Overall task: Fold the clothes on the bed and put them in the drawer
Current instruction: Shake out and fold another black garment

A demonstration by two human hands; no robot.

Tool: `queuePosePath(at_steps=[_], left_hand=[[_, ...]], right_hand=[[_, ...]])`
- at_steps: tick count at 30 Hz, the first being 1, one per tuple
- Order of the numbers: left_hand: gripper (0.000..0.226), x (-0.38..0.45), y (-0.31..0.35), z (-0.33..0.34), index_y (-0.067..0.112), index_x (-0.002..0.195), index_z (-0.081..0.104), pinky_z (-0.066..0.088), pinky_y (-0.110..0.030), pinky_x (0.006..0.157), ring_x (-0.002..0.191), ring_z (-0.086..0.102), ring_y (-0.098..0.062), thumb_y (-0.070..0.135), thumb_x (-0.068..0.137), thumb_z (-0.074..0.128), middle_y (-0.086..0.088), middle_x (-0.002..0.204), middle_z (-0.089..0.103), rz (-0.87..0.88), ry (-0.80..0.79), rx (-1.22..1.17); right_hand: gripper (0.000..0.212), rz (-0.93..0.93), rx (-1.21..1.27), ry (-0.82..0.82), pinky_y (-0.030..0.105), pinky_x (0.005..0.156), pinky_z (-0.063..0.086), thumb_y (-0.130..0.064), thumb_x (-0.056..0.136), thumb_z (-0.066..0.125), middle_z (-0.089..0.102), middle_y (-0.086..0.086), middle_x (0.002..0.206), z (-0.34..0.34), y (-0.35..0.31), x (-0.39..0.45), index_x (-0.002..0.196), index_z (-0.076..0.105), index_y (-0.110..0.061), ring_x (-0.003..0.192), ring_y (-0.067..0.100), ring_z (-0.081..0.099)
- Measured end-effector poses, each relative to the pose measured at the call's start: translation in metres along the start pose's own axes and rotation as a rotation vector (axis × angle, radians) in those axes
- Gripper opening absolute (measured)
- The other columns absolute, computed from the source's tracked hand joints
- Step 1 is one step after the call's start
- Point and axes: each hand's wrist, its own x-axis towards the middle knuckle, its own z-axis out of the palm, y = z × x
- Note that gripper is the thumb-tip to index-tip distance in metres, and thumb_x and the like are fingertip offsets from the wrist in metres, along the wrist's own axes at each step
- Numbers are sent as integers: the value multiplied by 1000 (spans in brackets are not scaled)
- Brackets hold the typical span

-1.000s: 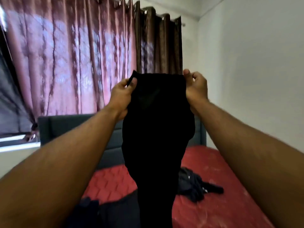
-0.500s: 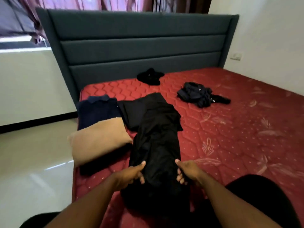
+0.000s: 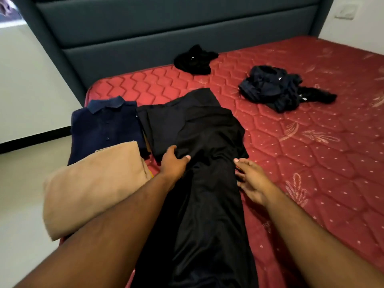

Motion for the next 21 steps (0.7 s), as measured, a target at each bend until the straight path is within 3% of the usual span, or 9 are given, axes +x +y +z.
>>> queuePosePath(at_steps=[2, 4, 6, 8, 10, 13, 14, 16, 21], left_hand=[[73, 25, -6, 14, 12, 140, 42, 45, -41, 104, 121, 54, -29, 35, 80, 76, -12, 134, 53, -109, 102, 14], [64, 33, -6, 22, 13, 123, 47, 51, -40, 94, 107, 60, -29, 37, 75, 81, -10, 118, 59, -193, 169, -34], [42, 27, -1, 25, 10, 105, 54, 58, -33, 74, 83, 65, -22, 29, 78, 80, -9, 100, 64, -278, 84, -212], [24, 22, 7, 22, 3, 101, 67, 57, -27, 59, 68, 67, -21, 20, 85, 74, -14, 95, 72, -361, -94, -318], [29, 13, 18, 9, 3, 108, 71, 59, -32, 68, 76, 71, -25, 21, 86, 69, -16, 101, 73, -441, -280, -460], [30, -6, 33, -21, 5, 94, 77, 59, -36, 79, 86, 72, -25, 27, 84, 59, -12, 96, 75, -502, -487, -814], [30, -13, 37, -31, 6, 90, 77, 59, -36, 79, 85, 72, -24, 27, 84, 57, -11, 93, 75, -477, -507, -882], [25, -27, 47, -51, 8, 89, 76, 60, -35, 77, 82, 73, -22, 25, 81, 58, -9, 90, 75, -421, -497, -901], [15, -60, 108, -107, 10, 70, 74, 59, -28, 61, 61, 69, -18, 17, 74, 62, -7, 70, 72, -309, -466, -648]], right_hand=[[6, 95, 61, -46, 24, 57, 54, -25, 93, 61, 70, -3, 78, 2, 1, 19, 92, 59, -19, 65, 13, 64], [26, 183, 65, -78, 32, 78, 56, -32, 88, 67, 75, 4, 93, 3, 1, 34, 106, 67, -13, 82, 21, 69], [30, 221, 57, -131, 39, 88, 55, -28, 87, 68, 73, 12, 103, 5, -4, 38, 111, 68, -10, 93, 25, 70], [26, 211, 60, -148, 39, 80, 59, -15, 87, 67, 73, 16, 101, 4, -6, 42, 110, 67, -5, 83, 26, 71], [36, 186, 127, -205, 39, 78, 59, -7, 80, 67, 71, 18, 100, 4, -9, 35, 115, 64, 1, 78, 26, 70], [60, 181, 317, -317, 37, 74, 60, -16, 58, 82, 71, 17, 101, 2, -23, 20, 114, 67, 0, 80, 26, 71], [55, 201, 368, -354, 36, 72, 60, -21, 57, 82, 72, 16, 98, 4, -32, 11, 107, 72, -2, 80, 25, 72], [40, 201, 383, -402, 36, 71, 60, -31, 71, 68, 74, 14, 93, 10, -51, -11, 101, 75, -5, 79, 23, 72], [25, -98, 220, -329, 30, 69, 59, -13, 79, 60, 72, 12, 88, 26, -116, -76, 102, 64, -4, 74, 19, 71]])
